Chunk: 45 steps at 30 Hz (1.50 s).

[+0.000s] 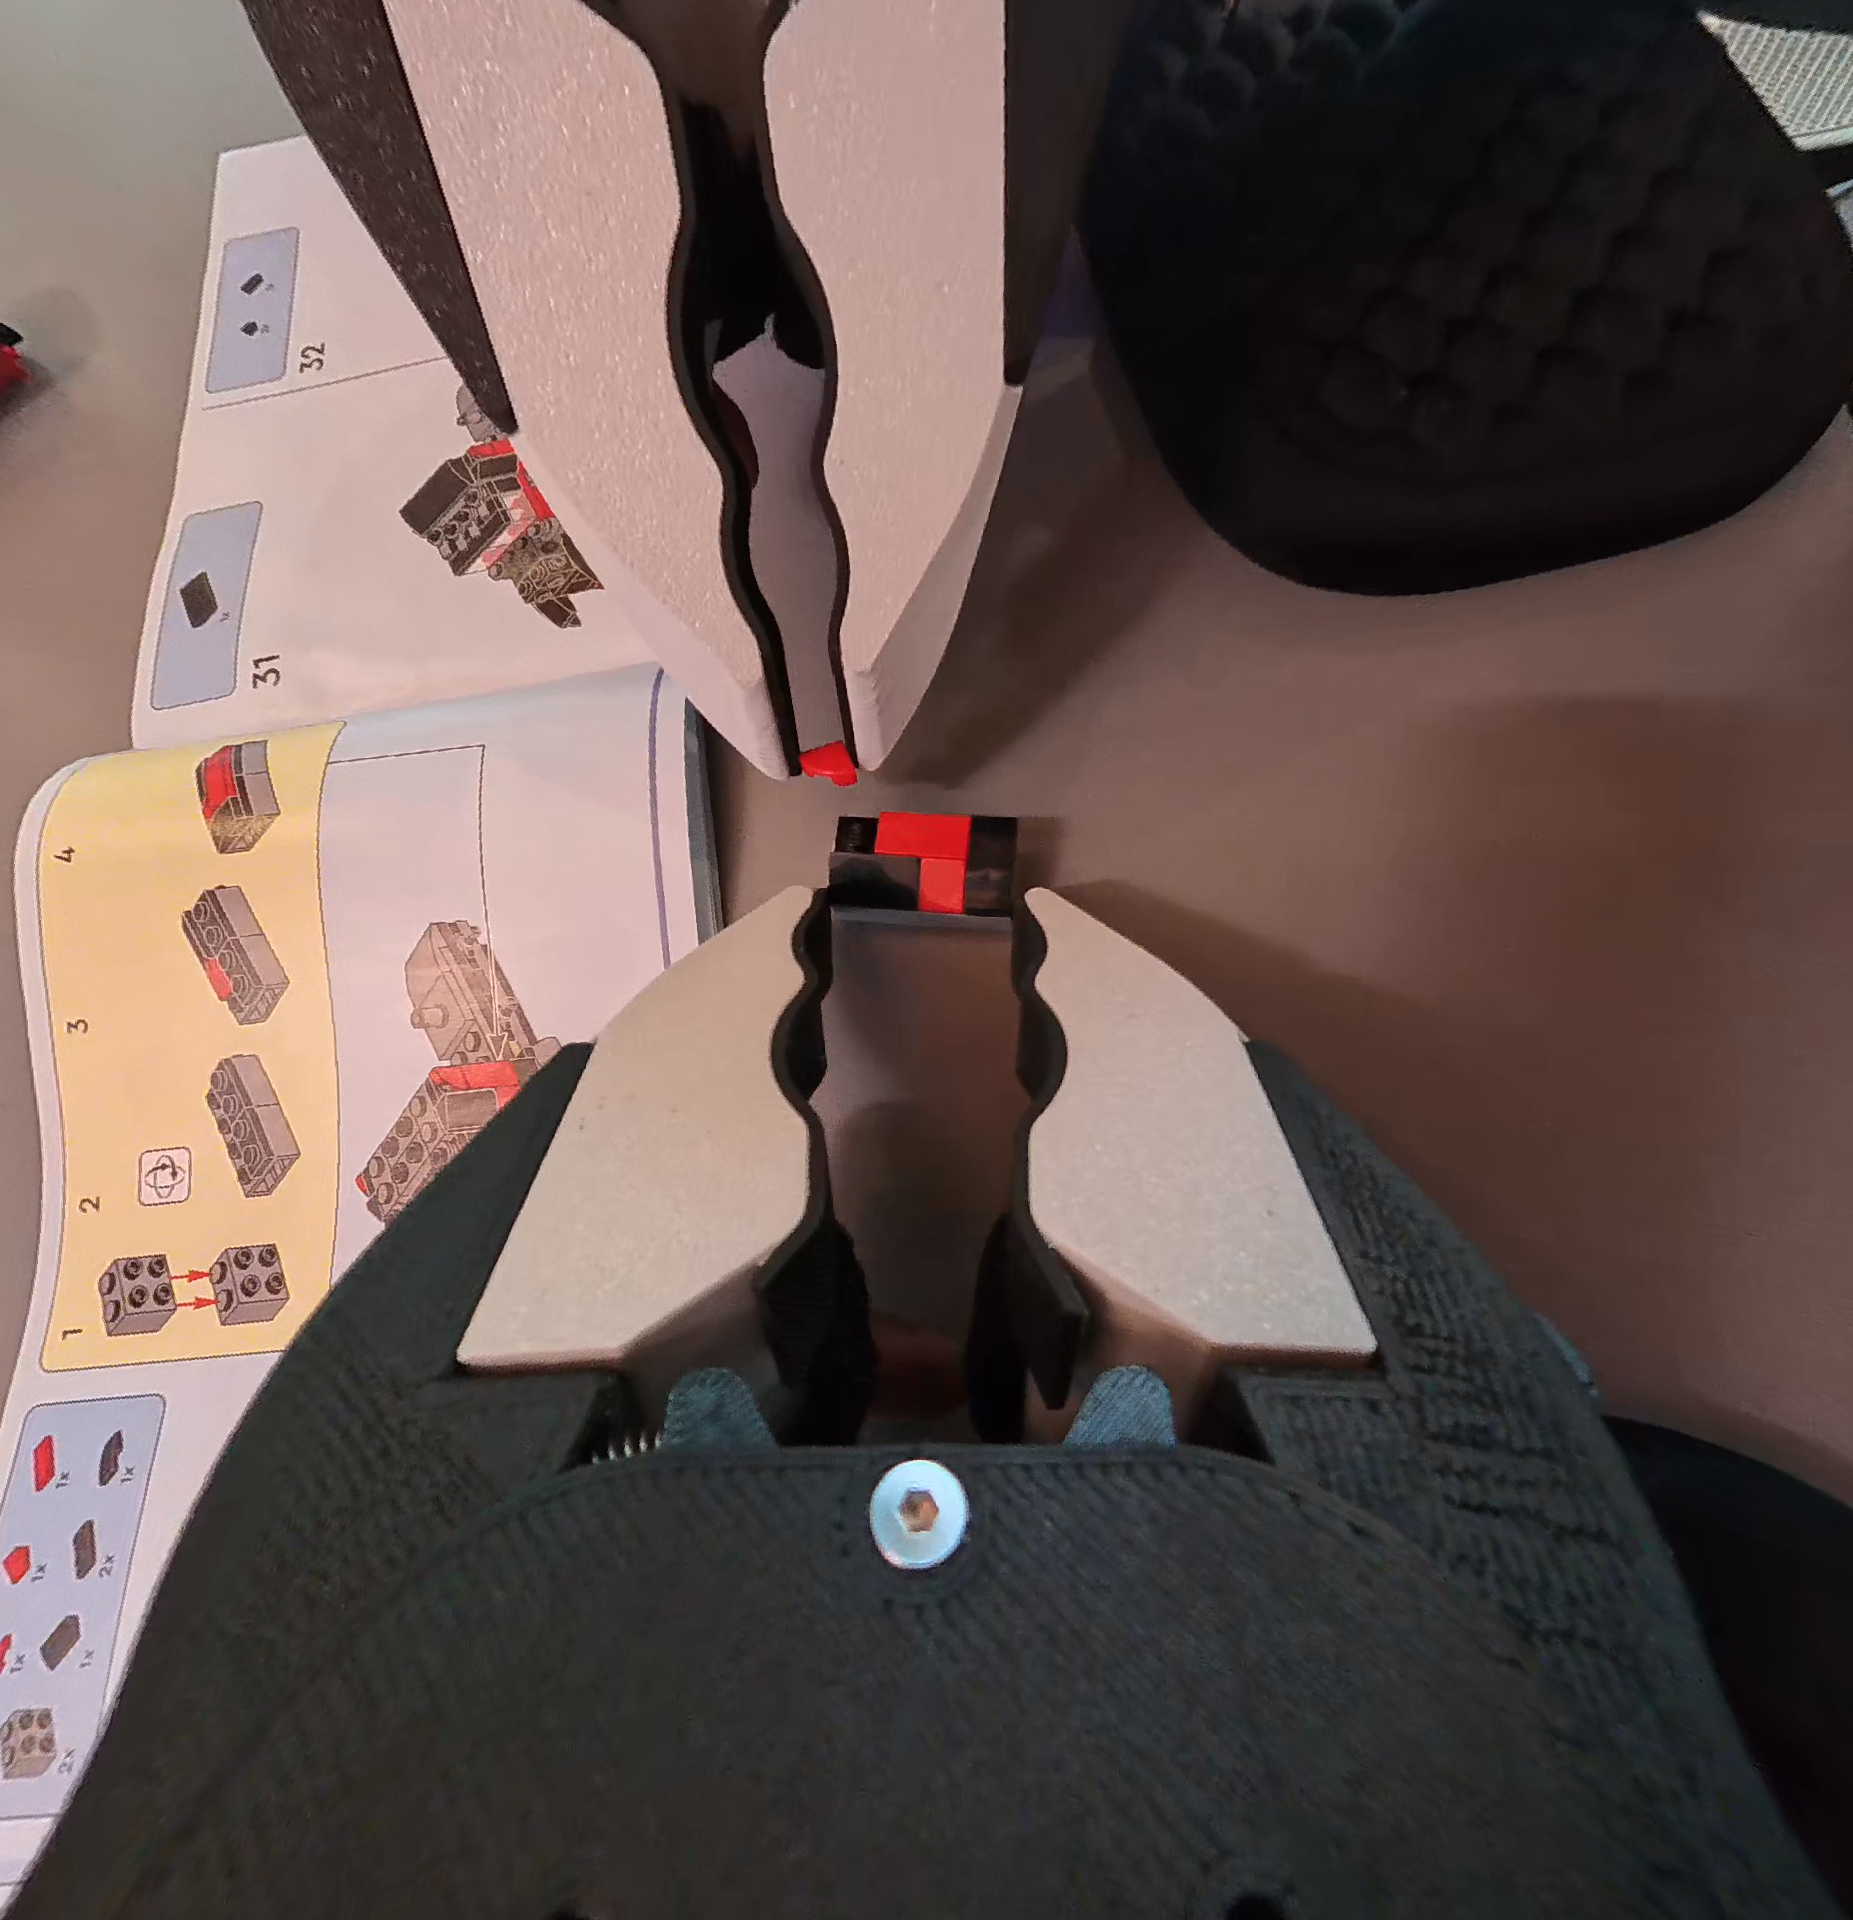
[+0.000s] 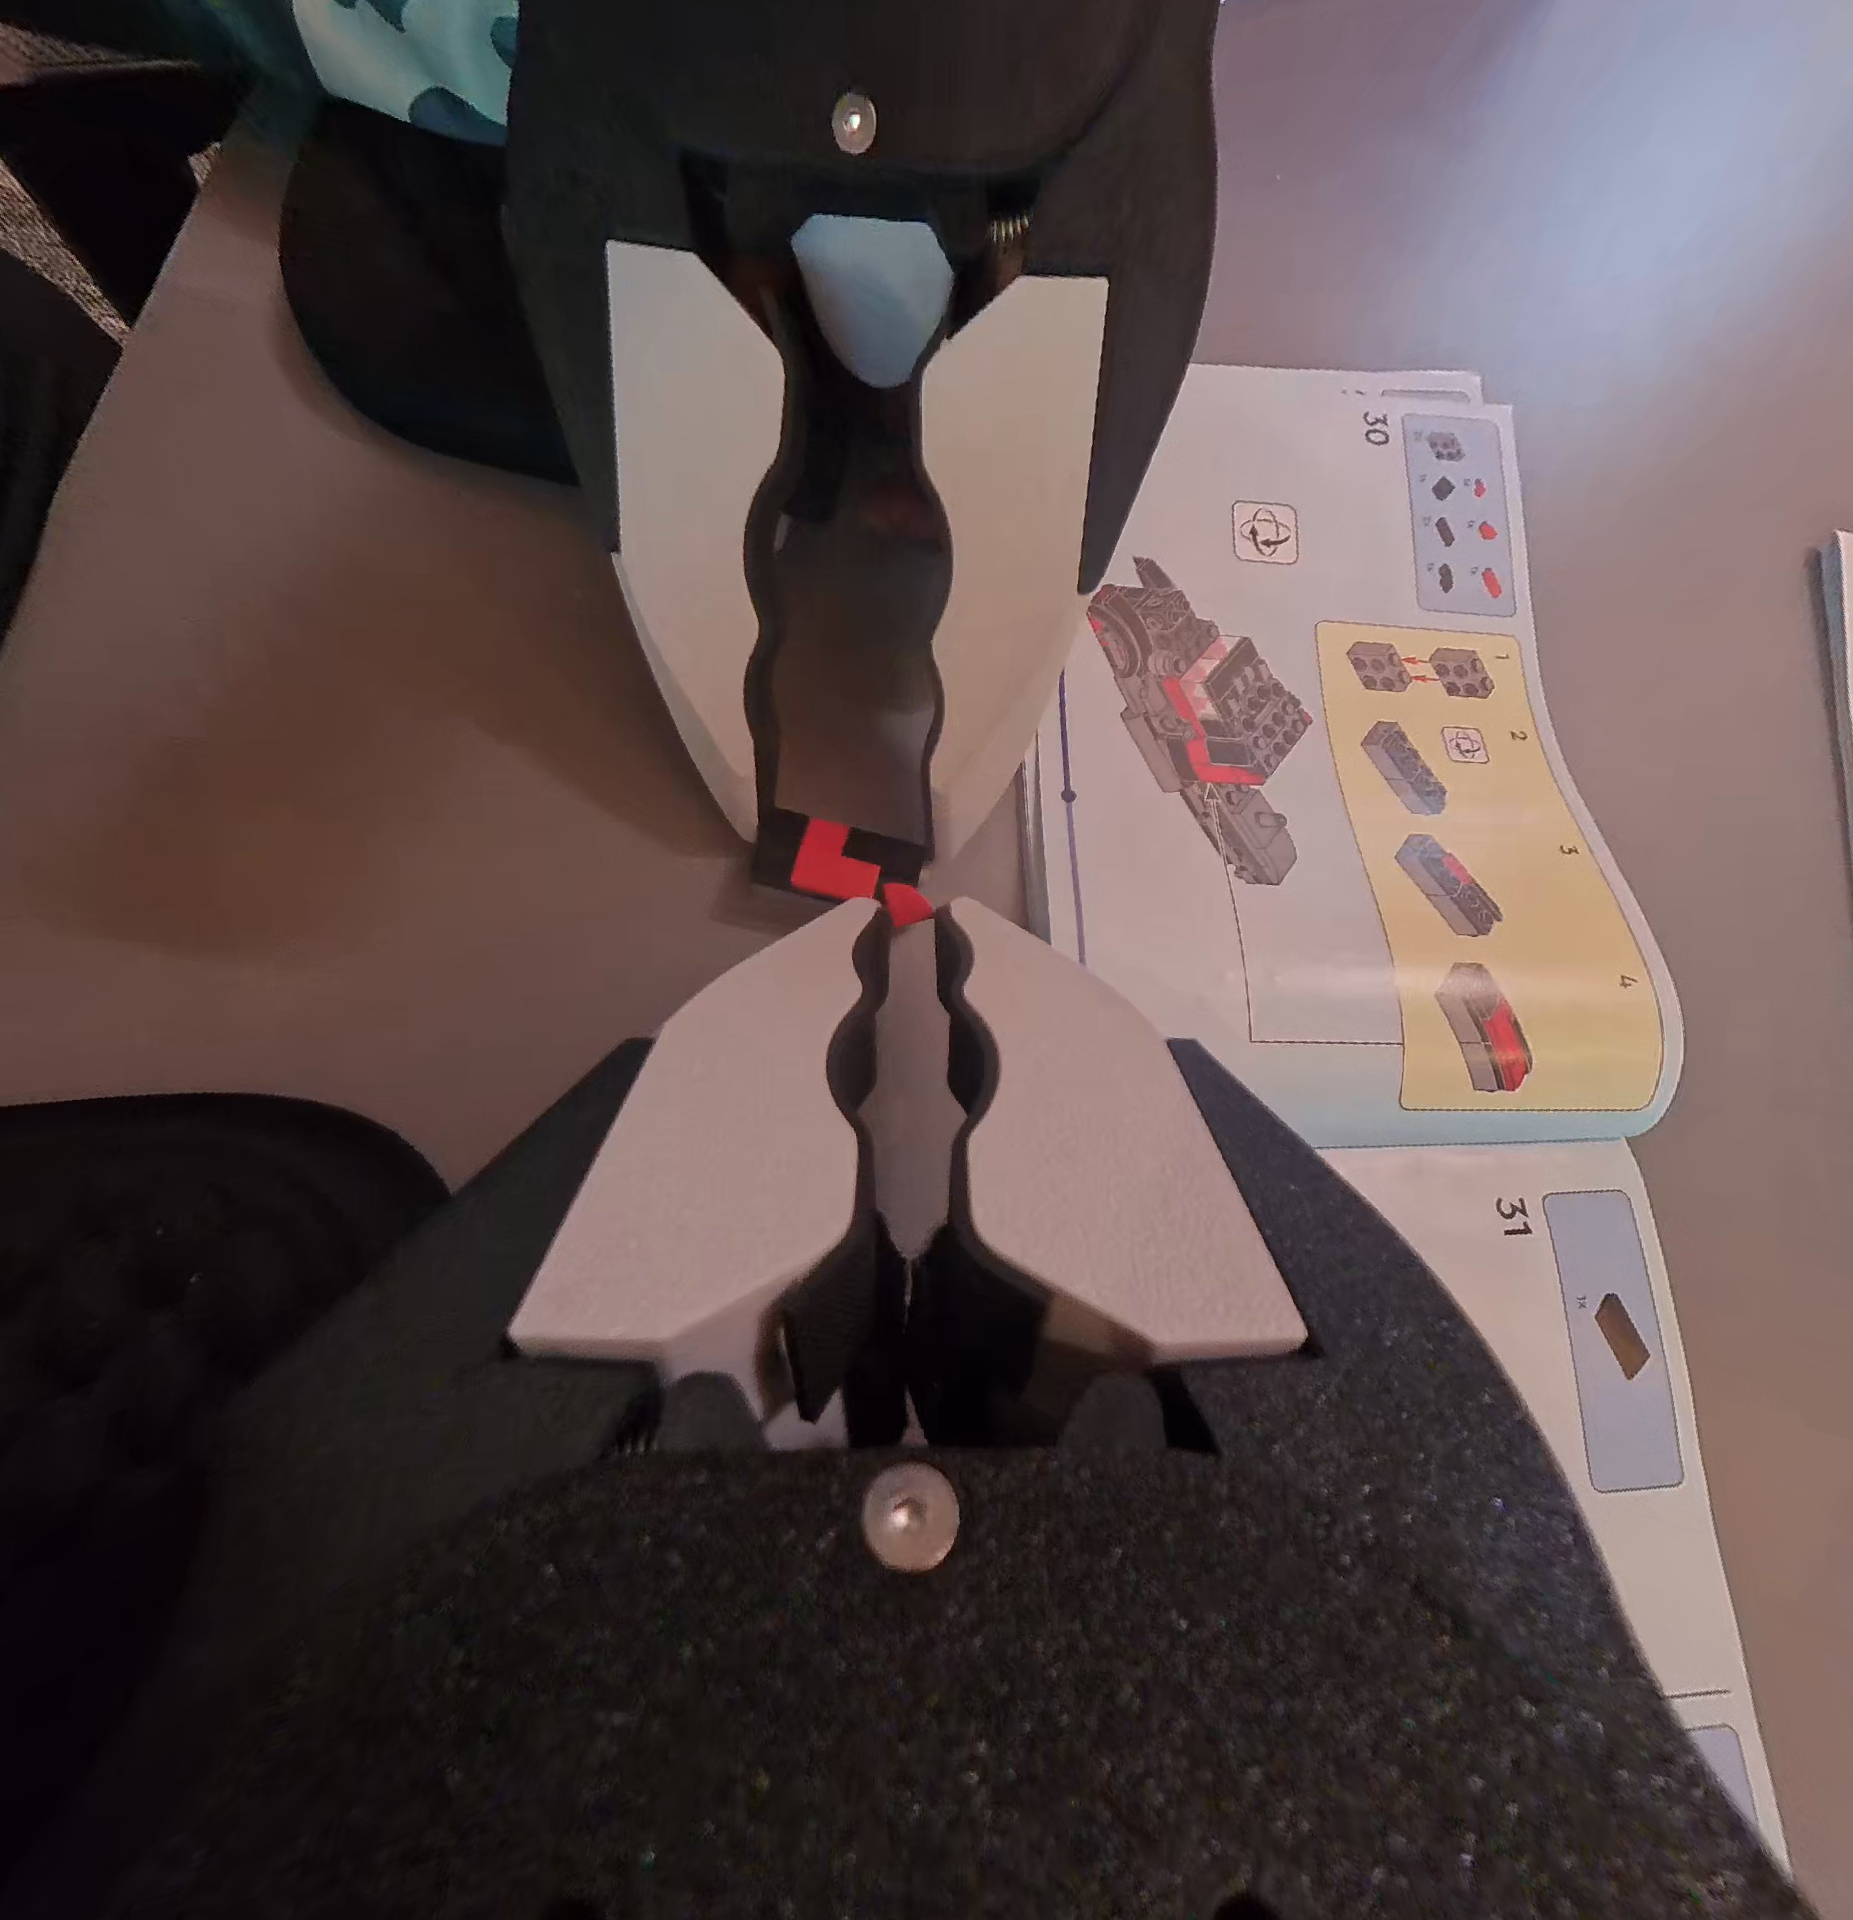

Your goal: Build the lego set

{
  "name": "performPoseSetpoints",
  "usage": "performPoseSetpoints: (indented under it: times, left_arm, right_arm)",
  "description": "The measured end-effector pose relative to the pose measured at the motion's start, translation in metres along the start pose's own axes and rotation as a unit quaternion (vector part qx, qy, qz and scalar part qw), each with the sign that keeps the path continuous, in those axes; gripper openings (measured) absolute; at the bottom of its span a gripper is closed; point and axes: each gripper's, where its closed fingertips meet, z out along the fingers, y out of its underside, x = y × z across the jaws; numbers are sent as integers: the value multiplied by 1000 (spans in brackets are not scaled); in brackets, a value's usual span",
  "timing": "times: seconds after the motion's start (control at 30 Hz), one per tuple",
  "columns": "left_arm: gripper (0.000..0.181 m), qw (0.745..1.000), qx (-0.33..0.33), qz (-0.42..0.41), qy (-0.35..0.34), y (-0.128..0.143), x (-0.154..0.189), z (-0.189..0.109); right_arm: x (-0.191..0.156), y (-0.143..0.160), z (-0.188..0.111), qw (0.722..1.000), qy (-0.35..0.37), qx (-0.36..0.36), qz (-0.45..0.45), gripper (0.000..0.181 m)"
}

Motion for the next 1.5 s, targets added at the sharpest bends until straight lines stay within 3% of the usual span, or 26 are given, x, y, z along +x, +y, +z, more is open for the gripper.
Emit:
performPoseSetpoints:
  times: [1.13,1.4,1.5]
  left_arm:
    - [33,1000,0,-1,2,0,0,1]
    - [33,1000,0,0,0,0,0,0]
    - [42,1000,30,-1,3,-6,1,-6]
  right_arm:
    - [1,1,1,1000,7,-12,1,8]
    - [5,-2,0,993,56,-11,101,8]
    - [6,-8,-3,988,80,15,128,8]
